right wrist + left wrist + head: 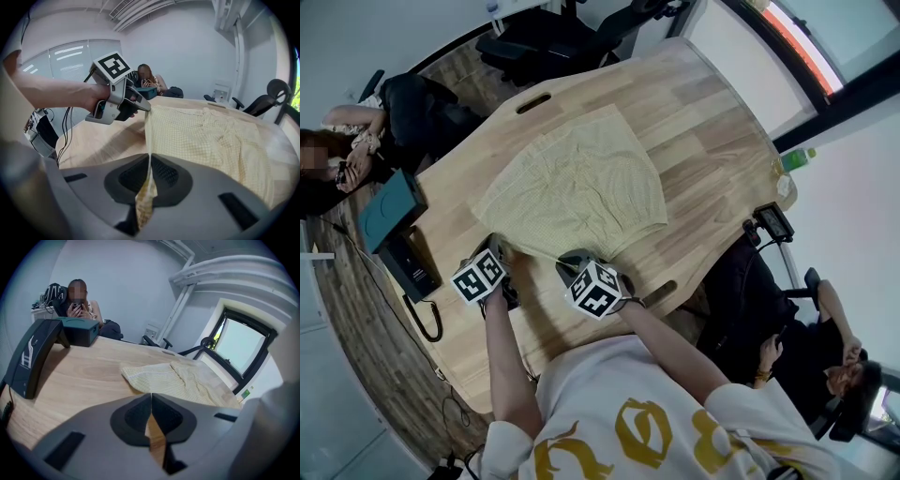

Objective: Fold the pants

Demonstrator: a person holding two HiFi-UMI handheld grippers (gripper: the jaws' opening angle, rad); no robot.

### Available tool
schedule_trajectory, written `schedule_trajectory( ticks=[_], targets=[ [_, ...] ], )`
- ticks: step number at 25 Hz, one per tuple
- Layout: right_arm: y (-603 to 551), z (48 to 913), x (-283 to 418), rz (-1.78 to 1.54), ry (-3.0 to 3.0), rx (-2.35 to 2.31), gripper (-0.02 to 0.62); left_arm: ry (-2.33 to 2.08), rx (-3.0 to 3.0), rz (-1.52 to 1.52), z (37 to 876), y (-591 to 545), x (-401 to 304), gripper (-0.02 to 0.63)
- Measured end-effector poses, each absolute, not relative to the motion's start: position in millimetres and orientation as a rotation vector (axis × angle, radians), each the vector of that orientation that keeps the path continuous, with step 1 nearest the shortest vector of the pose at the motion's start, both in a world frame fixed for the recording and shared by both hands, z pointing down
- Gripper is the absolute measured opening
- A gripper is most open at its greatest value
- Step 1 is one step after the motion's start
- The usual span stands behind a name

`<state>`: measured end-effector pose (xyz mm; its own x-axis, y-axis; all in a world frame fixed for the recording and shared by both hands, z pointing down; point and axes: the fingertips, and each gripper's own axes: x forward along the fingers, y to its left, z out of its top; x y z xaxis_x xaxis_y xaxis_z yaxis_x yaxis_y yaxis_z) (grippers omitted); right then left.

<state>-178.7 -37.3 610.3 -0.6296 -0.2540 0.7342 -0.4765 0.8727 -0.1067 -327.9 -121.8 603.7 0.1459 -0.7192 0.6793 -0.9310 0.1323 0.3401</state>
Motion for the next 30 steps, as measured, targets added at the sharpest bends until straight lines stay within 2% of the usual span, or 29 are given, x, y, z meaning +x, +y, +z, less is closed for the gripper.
schedule_trajectory(
  ticks=[30],
  targets=[
    [34.2,551.5,-231.5,0.226,-2.377,0.452,0.014,-1.713,1.691,0.118,538.2,-55.4,-382.6,0.012]
  ],
)
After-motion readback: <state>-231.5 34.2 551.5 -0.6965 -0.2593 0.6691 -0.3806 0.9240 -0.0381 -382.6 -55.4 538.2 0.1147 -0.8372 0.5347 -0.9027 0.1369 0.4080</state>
